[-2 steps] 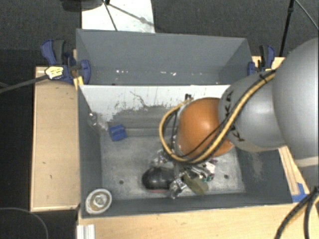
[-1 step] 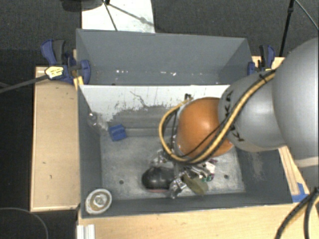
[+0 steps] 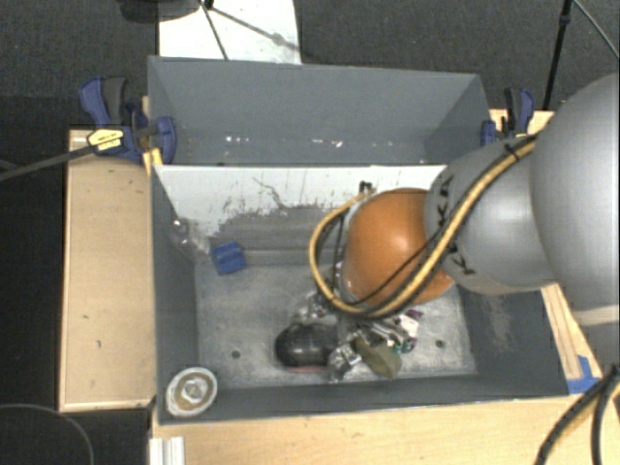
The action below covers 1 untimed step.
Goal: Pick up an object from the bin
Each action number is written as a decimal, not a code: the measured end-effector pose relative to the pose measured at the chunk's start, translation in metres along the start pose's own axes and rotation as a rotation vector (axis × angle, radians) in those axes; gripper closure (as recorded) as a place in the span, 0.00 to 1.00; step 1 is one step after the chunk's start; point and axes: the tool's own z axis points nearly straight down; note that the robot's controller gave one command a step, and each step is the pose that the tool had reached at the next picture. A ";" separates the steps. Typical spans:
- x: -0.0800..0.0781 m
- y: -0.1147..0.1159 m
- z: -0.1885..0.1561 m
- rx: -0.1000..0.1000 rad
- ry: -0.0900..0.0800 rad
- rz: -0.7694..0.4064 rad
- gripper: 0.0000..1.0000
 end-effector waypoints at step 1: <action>-0.002 0.000 -0.073 0.003 -0.005 0.002 1.00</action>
Offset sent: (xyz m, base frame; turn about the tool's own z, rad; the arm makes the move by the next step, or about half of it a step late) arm 0.0000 -0.0001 0.0691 0.0000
